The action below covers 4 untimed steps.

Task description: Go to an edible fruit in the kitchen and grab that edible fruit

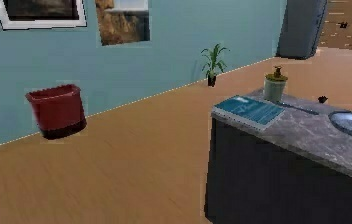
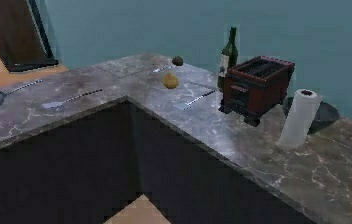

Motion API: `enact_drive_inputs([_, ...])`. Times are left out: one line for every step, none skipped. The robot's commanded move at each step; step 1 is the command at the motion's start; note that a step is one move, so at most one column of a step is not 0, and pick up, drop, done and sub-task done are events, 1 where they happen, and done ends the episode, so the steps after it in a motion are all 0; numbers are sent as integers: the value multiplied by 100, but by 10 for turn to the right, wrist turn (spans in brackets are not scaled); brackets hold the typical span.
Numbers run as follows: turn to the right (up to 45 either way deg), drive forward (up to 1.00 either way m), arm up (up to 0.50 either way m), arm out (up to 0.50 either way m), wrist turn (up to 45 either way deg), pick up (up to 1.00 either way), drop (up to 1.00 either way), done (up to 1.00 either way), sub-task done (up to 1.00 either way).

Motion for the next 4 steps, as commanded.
enact_drive_inputs([450,0,0,0,0,0,0,0,0])
enact_drive_inputs([270,0,0,0,0,0,0,0,0])
enact_drive_inputs([0,40,0,0,0,0,0,0,0])
enact_drive_inputs([-450,0,0,0,0,0,0,0,0])
